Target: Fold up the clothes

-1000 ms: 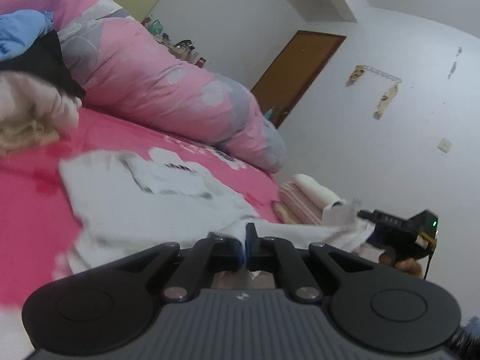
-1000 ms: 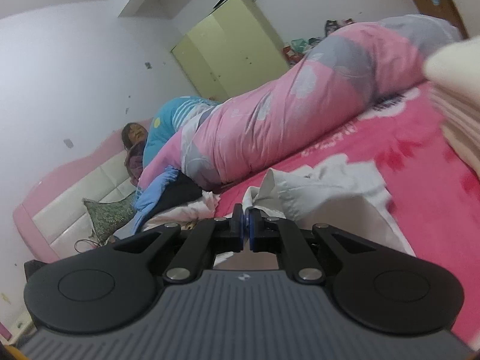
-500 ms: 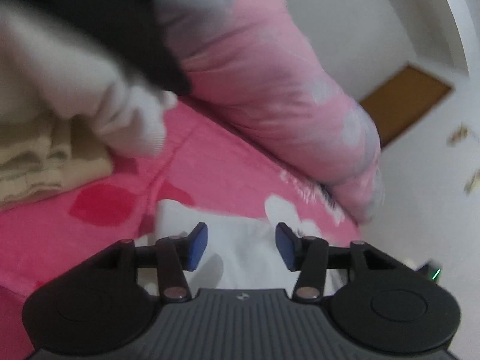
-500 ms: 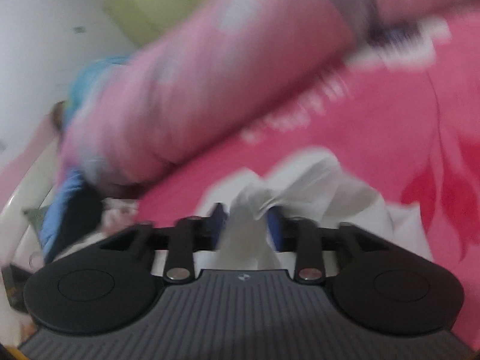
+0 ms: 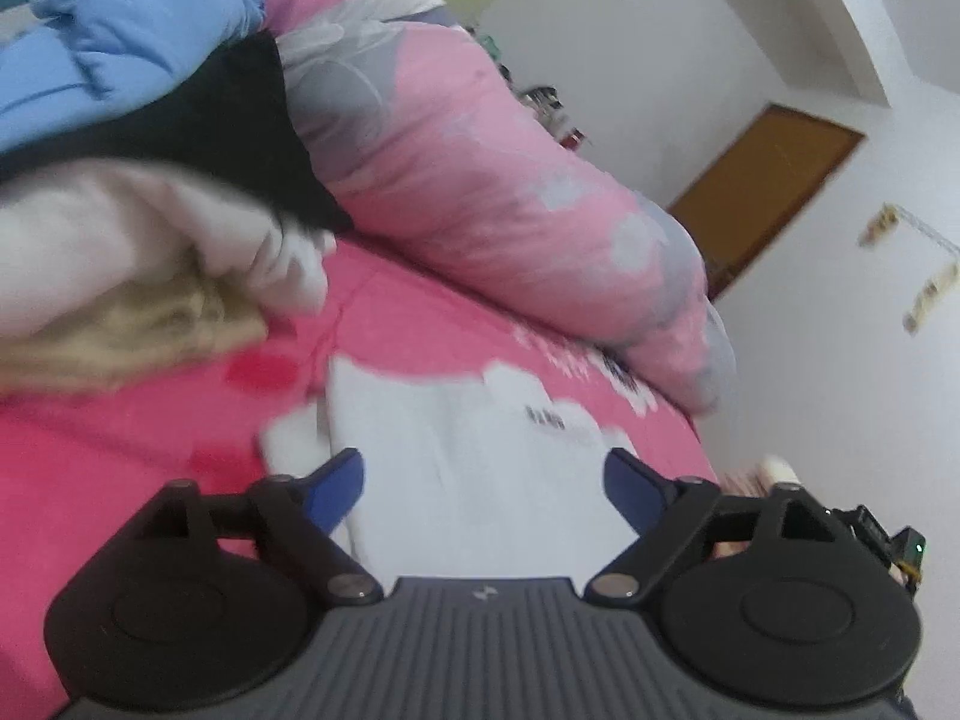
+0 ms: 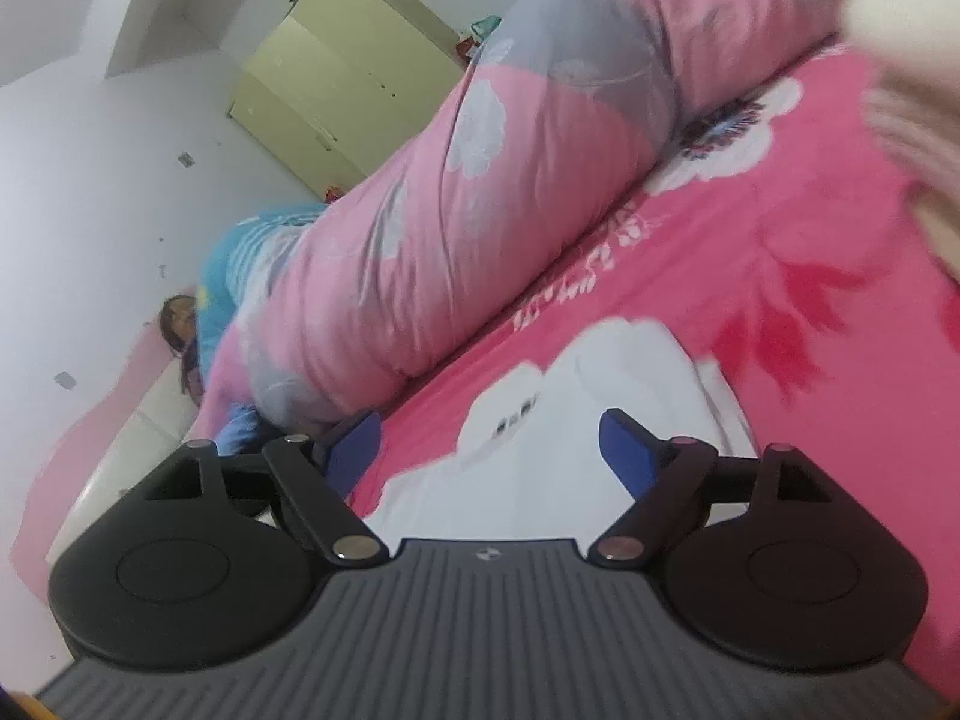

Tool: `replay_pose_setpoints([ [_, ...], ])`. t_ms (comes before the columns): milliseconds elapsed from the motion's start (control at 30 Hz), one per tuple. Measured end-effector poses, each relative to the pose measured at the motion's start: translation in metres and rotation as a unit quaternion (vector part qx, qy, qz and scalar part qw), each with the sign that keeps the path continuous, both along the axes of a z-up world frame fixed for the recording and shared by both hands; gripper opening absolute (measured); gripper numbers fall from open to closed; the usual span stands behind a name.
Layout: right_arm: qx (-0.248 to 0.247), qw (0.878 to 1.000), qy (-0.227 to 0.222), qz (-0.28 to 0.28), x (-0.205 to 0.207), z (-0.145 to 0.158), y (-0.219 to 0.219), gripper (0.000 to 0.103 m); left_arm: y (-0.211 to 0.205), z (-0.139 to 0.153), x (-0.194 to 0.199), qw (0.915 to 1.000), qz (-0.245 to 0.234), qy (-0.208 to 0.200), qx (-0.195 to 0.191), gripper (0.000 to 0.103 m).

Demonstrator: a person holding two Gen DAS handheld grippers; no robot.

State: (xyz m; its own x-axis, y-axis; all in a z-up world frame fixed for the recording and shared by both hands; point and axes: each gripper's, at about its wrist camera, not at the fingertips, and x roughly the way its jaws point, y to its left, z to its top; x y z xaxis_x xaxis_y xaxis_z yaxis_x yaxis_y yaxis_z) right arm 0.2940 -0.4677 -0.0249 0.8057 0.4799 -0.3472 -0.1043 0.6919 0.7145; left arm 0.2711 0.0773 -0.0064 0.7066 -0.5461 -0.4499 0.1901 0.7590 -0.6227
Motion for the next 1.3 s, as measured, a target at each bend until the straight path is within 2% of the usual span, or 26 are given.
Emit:
replay_pose_setpoints([
  [133, 0.023, 0.999, 0.049, -0.005, -0.066, -0.019, -0.011, 0.080, -0.007, -0.016, -0.057, 0.9980, -0.046, 0.039, -0.021, 0.089],
  [267, 0.070, 0.993, 0.097, -0.017, -0.107, -0.054, -0.017, 0.080, -0.034, -0.057, -0.094, 0.9907, -0.078, 0.091, -0.064, 0.089],
  [367, 0.105, 0.985, 0.136, -0.029, -0.118, -0.080, -0.019, 0.080, -0.050, -0.082, -0.094, 0.9897, -0.053, 0.109, -0.077, 0.088],
  [500, 0.113, 0.982, 0.146, -0.044, -0.104, -0.096, -0.011, 0.080, -0.064, -0.088, -0.081, 0.9958, 0.011, 0.075, -0.051, 0.085],
  [567, 0.113, 0.982, 0.142, -0.051, -0.092, -0.099, -0.008, 0.080, -0.068, -0.090, -0.071, 0.9957, 0.041, 0.072, -0.041, 0.079],
  [633, 0.102, 0.985, 0.131, -0.055, -0.076, -0.099, -0.004, 0.079, -0.069, -0.092, -0.067, 0.9953, 0.059, 0.064, -0.043, 0.077],
  [700, 0.097, 0.986, 0.124, -0.062, -0.061, -0.101, -0.001, 0.079, -0.069, -0.093, -0.061, 0.9950, 0.071, 0.056, -0.041, 0.069],
  [767, 0.090, 0.987, 0.113, -0.069, -0.047, -0.103, 0.001, 0.076, -0.070, -0.096, -0.054, 0.9936, 0.089, 0.055, -0.041, 0.044],
  [800, 0.084, 0.988, 0.107, -0.070, -0.040, -0.103, 0.003, 0.073, -0.069, -0.098, -0.049, 0.9926, 0.097, 0.059, -0.043, 0.036],
  [833, 0.083, 0.988, 0.105, -0.073, -0.034, -0.105, 0.003, 0.071, -0.066, -0.101, -0.046, 0.9913, 0.102, 0.068, -0.047, 0.019],
  [867, 0.084, 0.988, 0.105, -0.078, -0.029, -0.107, 0.003, 0.068, -0.063, -0.104, -0.043, 0.9899, 0.108, 0.077, -0.051, 0.010],
  [900, 0.088, 0.987, 0.107, -0.080, -0.025, -0.109, 0.003, 0.057, -0.061, -0.105, -0.041, 0.9888, 0.112, 0.083, -0.053, 0.008],
  [933, 0.094, 0.986, 0.110, -0.081, -0.022, -0.111, 0.003, 0.031, -0.060, -0.104, -0.041, 0.9887, 0.114, 0.083, -0.051, 0.007],
  [967, 0.099, 0.985, 0.114, -0.083, -0.019, -0.113, 0.003, 0.014, -0.060, -0.101, -0.043, 0.9891, 0.114, 0.079, -0.049, 0.006],
  [1000, 0.120, 0.982, 0.119, -0.085, -0.018, -0.117, 0.002, 0.001, -0.058, -0.096, -0.047, 0.9898, 0.113, 0.072, -0.049, 0.006],
  [1133, 0.149, 0.980, 0.090, -0.094, -0.037, -0.113, 0.004, 0.001, -0.050, -0.075, -0.065, 0.9923, 0.109, 0.038, -0.044, 0.005],
  [1300, 0.167, 0.981, 0.062, -0.081, -0.084, -0.099, 0.010, 0.000, -0.036, -0.053, -0.100, 0.9949, 0.087, 0.021, -0.046, 0.004],
])
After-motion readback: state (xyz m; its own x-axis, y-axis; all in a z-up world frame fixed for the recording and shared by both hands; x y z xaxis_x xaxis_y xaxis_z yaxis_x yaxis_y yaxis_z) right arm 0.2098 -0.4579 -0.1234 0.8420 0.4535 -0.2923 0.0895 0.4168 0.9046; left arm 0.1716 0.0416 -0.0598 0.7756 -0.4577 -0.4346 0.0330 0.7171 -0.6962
